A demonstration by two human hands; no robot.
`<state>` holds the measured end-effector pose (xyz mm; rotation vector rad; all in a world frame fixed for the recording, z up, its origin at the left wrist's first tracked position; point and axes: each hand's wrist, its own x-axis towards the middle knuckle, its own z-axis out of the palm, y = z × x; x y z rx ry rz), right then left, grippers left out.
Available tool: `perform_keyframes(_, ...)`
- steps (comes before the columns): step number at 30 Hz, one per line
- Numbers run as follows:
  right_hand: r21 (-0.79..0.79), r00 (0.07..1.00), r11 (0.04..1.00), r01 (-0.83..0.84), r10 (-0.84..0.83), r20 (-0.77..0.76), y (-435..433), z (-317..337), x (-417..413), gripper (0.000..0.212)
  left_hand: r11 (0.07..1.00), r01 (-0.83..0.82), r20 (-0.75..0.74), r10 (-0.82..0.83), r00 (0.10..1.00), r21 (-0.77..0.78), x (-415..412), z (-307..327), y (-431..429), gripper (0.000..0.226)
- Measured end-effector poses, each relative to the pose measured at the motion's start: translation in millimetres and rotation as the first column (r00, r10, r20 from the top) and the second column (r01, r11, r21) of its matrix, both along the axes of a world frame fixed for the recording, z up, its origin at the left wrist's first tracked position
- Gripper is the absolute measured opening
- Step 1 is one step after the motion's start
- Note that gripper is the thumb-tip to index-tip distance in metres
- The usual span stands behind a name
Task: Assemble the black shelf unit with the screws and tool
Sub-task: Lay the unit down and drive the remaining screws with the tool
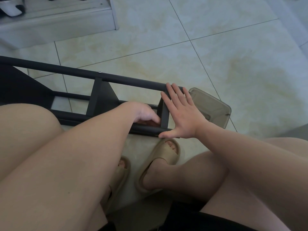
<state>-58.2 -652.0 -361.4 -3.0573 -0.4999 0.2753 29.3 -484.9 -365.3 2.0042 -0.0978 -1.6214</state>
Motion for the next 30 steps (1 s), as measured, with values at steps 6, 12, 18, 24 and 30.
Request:
perform_keyframes(6,0.016,1.0,1.0,-0.001,0.001,0.006,-0.9,-0.7,1.4,0.136,0.999,-0.015,-0.052,0.012,0.999,-0.052,0.7,3.8,1.3,0.01)
perform_keyframes(12,0.008,1.0,1.0,0.002,-0.002,-0.004,-0.5,0.3,1.1,0.137,0.997,-0.029,-0.084,0.022,0.996,-0.077,0.7,2.8,1.1,0.012)
perform_keyframes(18,0.002,1.0,1.0,0.004,-0.004,-0.004,-0.2,0.8,0.0,0.137,0.999,-0.001,-0.105,-0.004,0.994,-0.043,-0.4,2.8,1.1,0.022)
perform_keyframes(24,0.01,1.0,1.0,0.005,-0.005,-0.01,0.6,1.6,-1.3,0.137,0.999,0.019,-0.046,-0.02,0.999,-0.029,-1.2,-0.4,1.3,0.011)
perform_keyframes(30,-0.003,1.0,1.0,0.005,-0.006,-0.009,1.3,2.5,-2.6,0.137,0.997,0.013,-0.127,-0.021,0.992,-0.071,-1.8,-0.6,2.7,0.016)
